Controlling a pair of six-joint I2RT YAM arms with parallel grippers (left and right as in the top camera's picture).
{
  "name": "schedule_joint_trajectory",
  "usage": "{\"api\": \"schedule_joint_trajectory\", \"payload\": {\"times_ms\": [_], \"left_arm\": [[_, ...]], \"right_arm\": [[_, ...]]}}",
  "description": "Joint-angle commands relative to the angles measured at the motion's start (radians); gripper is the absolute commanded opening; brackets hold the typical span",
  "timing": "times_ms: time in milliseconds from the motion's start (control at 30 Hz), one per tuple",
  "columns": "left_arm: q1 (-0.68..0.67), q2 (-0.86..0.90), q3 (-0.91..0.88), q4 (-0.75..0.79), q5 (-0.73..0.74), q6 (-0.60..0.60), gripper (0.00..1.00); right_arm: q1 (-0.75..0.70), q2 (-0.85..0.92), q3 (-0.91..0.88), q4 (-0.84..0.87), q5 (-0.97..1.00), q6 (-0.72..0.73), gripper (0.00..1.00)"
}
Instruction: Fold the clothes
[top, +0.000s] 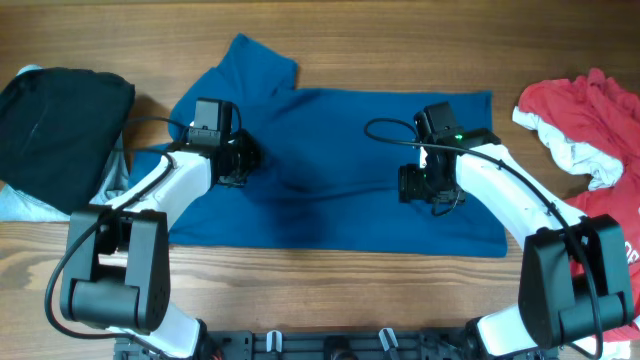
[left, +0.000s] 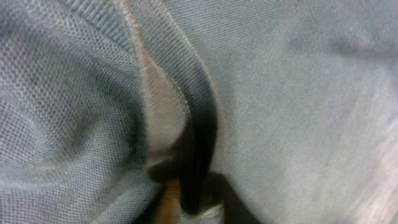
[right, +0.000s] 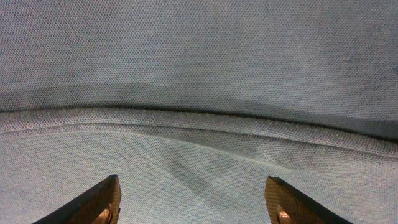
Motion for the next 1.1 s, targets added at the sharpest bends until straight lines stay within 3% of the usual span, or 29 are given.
{"api": "schedule_joint_trajectory", "payload": {"times_ms": [0, 100, 333, 467, 500, 533, 567, 667, 733, 800, 1000, 1067], "left_arm": [[-0.005, 0.009, 0.005, 0.002, 0.015, -0.002, 0.04], [-0.005, -0.055, 0.005, -0.051, 0.070, 0.006, 0.04], [-0.005, -0.407, 0.005, -0.480, 0.074, 0.006, 0.04], [-0.014, -0.426, -0.031, -0.597, 0.055, 0.005, 0.06], [-0.023, -0.425, -0.051, -0.597, 0.055, 0.005, 0.17], [-0.033, -0.425, -0.070, -0.597, 0.055, 0.005, 0.54], [-0.039, -0.425, -0.075, -0.596, 0.055, 0.005, 0.57], [-0.030, -0.432, -0.055, -0.481, 0.053, 0.005, 0.56], [-0.028, -0.427, -0.049, -0.281, -0.040, 0.006, 0.56], [-0.037, -0.384, -0.049, -0.186, -0.141, 0.017, 0.56], [-0.050, -0.148, -0.049, -0.147, -0.119, 0.229, 0.57], [-0.052, -0.120, -0.049, -0.146, -0.174, 0.243, 0.59]], "right_arm": [[-0.004, 0.008, -0.006, 0.002, -0.016, 0.016, 0.75], [-0.004, 0.008, -0.006, 0.001, -0.016, 0.017, 0.75], [-0.004, 0.008, -0.006, 0.000, -0.016, 0.016, 0.75], [-0.004, 0.008, -0.006, 0.002, -0.016, 0.016, 0.75], [-0.004, 0.008, -0.006, 0.001, -0.016, 0.016, 0.75], [-0.004, 0.008, -0.006, -0.001, -0.016, 0.016, 0.76], [-0.004, 0.008, -0.006, -0.002, -0.016, 0.016, 0.76], [-0.004, 0.008, -0.006, -0.003, -0.016, 0.016, 0.75], [-0.004, 0.008, -0.006, -0.005, -0.016, 0.016, 0.75], [-0.004, 0.008, -0.006, -0.005, -0.016, 0.016, 0.76], [-0.004, 0.008, -0.006, -0.005, -0.016, 0.016, 0.76], [-0.004, 0.008, -0.006, -0.006, -0.016, 0.016, 0.76]]}}
